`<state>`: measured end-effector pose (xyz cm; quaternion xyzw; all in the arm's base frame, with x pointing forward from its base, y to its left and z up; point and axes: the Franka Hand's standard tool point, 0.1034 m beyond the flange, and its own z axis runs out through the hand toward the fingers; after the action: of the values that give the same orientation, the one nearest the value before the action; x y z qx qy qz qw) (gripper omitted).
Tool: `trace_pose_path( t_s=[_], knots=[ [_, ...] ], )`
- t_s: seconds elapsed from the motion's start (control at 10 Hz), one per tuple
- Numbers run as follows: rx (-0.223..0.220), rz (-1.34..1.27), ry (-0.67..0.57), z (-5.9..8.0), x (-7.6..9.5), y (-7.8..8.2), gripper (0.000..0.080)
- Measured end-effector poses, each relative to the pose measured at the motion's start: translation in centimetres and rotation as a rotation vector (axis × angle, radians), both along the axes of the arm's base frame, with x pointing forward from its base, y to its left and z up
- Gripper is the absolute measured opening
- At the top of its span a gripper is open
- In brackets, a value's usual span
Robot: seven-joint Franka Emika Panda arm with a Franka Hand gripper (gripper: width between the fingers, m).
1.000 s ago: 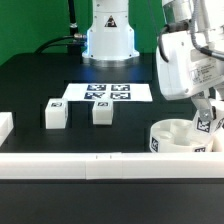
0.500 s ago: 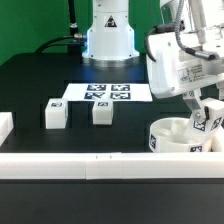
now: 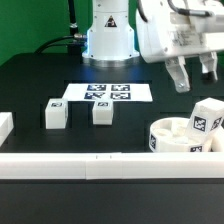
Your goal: Assemble stool
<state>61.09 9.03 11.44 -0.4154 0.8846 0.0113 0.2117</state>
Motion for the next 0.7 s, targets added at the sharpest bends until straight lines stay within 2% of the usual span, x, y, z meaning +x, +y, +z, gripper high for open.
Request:
trace_pose_path(
  t_s=[0.1,0.2,0.7],
  knots=[
    [-0.007,0.004,-0.006,0.54,-0.17,-0.81,0.0648],
    [0.036,-0.031,0.031,0.67,-0.47,-0.20,0.0648],
    [0.020,0.009,0.031,0.31,-0.58,-0.27,0.0648]
  ],
)
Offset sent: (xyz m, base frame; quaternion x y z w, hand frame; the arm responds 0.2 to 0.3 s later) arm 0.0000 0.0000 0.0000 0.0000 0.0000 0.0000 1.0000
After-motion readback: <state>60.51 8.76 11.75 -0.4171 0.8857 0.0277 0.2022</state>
